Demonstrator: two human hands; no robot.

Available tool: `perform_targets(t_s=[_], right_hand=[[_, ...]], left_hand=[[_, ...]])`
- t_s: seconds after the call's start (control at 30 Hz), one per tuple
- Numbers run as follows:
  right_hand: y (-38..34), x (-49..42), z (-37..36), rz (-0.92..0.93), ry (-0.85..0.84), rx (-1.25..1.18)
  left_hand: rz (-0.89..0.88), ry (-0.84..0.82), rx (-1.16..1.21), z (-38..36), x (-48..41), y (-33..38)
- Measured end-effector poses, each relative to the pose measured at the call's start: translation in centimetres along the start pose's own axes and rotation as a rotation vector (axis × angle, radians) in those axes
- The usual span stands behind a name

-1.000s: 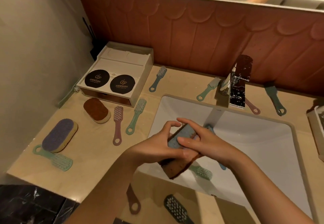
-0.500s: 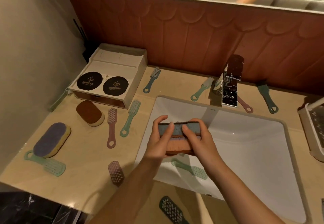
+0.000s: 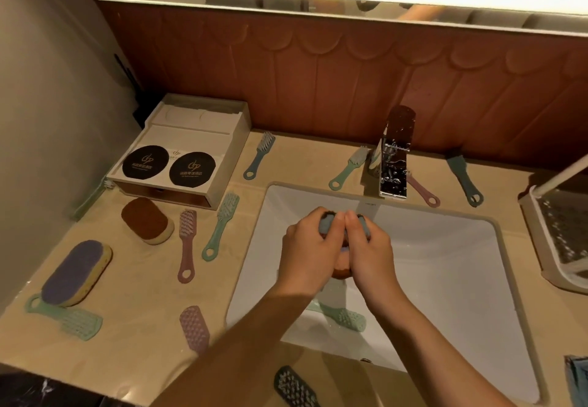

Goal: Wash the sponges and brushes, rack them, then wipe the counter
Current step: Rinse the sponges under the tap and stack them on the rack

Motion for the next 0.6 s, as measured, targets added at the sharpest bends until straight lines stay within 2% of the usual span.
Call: perform_targets(t_s=[0.43, 0.6], right_hand=[[0.7, -1.9, 7.6, -0.076, 0.061, 0.015], [-0.4, -1.5, 11.0, -0.112, 0.091, -0.045]], left_hand=[[-0.209, -0.141, -0.142, -6.7, 1.0, 6.8], [-0.447, -0.073, -0.358, -8.5, 1.9, 10.7]])
Point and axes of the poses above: each hand's wrist, its own x-axis away from the middle knuckle, its own z-axis out of the back of the hand, y = z × x, the point moved 9 cm from there along -x, towards the middle knuckle, and after that the axes turned 4 degrees about -x, right-handed, at the moved point
